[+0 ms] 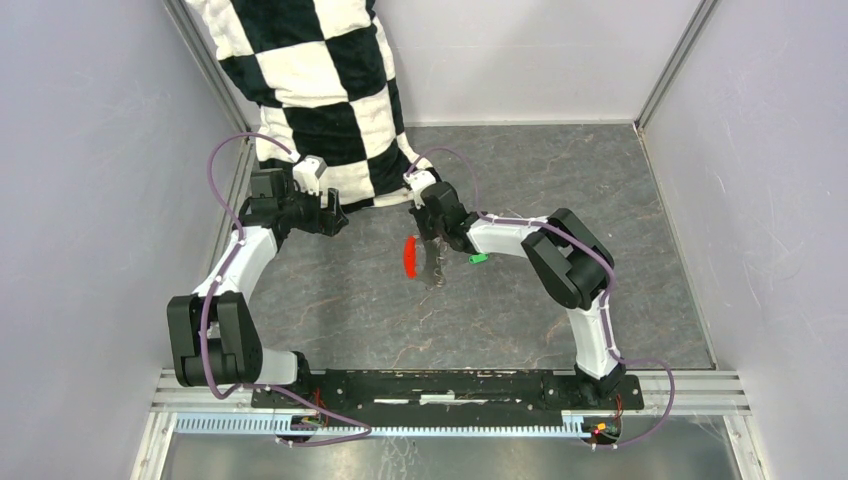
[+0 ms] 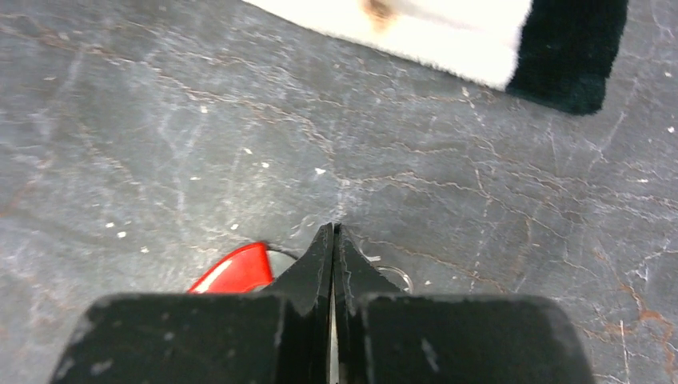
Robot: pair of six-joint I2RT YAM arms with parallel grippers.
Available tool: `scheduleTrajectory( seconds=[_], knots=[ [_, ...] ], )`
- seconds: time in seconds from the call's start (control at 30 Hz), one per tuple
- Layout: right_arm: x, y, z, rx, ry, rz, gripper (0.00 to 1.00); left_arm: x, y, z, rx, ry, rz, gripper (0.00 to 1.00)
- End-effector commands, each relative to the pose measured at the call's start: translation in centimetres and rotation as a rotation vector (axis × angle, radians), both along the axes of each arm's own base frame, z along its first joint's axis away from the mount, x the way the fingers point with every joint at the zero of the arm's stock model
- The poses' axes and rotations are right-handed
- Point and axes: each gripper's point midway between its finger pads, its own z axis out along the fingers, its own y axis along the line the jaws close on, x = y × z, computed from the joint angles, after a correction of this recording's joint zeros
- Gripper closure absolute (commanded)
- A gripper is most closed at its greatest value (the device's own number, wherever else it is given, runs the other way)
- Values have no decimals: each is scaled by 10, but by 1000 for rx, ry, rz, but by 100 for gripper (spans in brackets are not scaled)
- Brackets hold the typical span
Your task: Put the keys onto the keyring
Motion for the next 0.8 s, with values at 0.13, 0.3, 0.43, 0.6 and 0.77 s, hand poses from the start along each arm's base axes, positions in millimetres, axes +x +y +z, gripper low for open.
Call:
scheduleTrajectory(
  seconds=[0.13, 0.3, 0.43, 0.6, 0.77],
  knots=[
    [-6, 15, 73, 164, -98, 72, 100, -6, -8, 8, -9, -29, -53, 14],
    [-3, -18, 68, 109, -113, -56, 43, -7, -9, 7, -14, -22, -59, 14],
    [-4, -35, 49, 75, -73, -128, 26, -6, -9, 6, -14, -20, -59, 15],
    [0, -31, 26, 137, 30, -83, 31, -7, -10, 7, -14, -22, -60, 14],
    [-2, -25, 16, 166, 83, -21, 39, -8, -8, 6, -4, -20, -64, 15]
  ],
)
